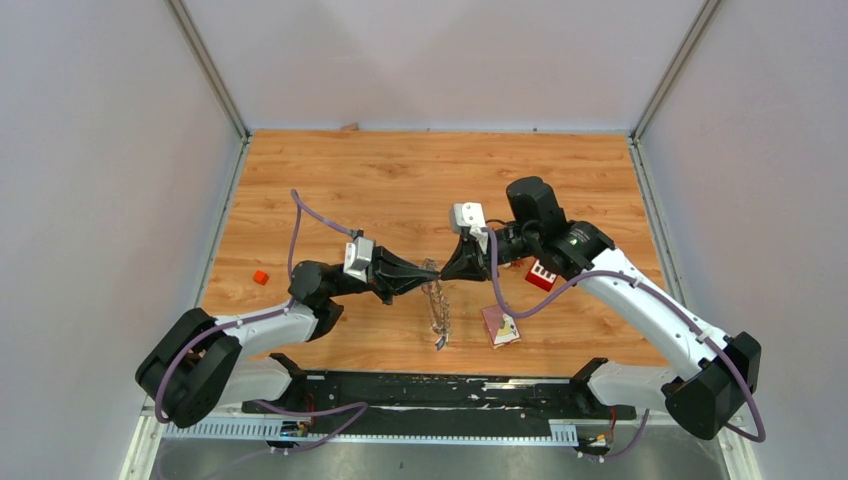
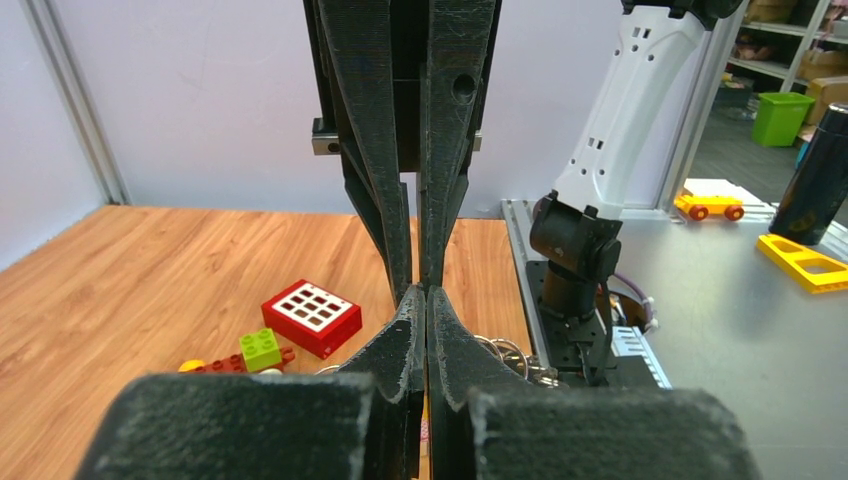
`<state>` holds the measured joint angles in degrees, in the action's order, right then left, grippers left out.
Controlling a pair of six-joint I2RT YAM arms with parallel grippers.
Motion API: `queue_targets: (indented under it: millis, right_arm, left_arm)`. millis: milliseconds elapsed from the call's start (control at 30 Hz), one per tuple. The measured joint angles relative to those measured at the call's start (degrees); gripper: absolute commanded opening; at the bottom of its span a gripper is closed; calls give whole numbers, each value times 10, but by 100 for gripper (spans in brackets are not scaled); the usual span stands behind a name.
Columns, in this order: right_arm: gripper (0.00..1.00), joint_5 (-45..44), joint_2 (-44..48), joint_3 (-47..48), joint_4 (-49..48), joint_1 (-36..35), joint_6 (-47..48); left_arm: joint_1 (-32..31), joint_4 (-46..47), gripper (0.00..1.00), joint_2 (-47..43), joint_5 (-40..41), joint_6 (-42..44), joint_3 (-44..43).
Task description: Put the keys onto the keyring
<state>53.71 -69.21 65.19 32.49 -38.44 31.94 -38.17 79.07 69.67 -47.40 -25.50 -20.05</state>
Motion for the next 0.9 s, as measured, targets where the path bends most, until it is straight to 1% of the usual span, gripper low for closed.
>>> queue_targets:
  millis: [67, 233, 300, 600, 900]
  right_arm:
    - [13, 3, 0, 0, 1, 0, 3]
    - [27, 4, 1, 0, 9, 3, 14]
    - [30, 5, 5, -4, 12, 6, 20]
    - [30, 21, 69, -14, 23, 20, 40]
    - [28, 34, 53, -23, 21, 18, 45]
  left_arm:
    - [0, 0, 0, 0, -1, 0, 0]
    - [0, 0, 0, 0, -1, -2, 0]
    - [0, 0, 0, -1, -3, -1, 0]
    - [0, 5, 0, -15, -27, 3, 0]
    - [0, 17, 0, -16, -54, 1, 0]
